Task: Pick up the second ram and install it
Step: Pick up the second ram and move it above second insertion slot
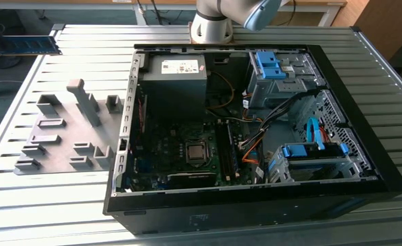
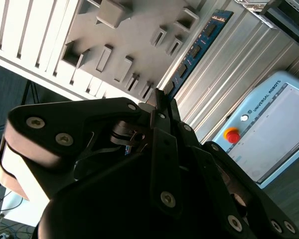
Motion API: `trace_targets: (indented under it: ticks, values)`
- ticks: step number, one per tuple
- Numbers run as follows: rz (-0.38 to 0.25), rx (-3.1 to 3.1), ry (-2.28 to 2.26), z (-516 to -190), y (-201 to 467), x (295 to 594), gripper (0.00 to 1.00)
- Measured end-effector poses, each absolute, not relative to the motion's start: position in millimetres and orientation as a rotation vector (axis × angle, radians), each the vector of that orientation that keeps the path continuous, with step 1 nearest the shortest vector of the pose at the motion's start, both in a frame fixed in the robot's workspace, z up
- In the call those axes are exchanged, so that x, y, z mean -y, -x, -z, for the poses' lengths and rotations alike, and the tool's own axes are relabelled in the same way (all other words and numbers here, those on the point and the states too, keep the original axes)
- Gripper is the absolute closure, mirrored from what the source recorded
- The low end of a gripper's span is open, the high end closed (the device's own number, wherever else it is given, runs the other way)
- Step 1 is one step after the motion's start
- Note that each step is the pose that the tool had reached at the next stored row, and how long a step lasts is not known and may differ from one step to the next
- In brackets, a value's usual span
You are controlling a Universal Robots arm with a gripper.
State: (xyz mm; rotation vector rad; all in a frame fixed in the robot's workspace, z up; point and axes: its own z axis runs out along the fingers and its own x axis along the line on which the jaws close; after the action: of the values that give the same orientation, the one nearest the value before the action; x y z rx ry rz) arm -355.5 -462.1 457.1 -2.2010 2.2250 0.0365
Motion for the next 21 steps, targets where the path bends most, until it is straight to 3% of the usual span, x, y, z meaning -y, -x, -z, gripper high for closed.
trace_targets:
  ticks: [21]
  values:
    - [-0.036, -2.225, 2.201, -457.1, 347.8, 462.1, 0.86]
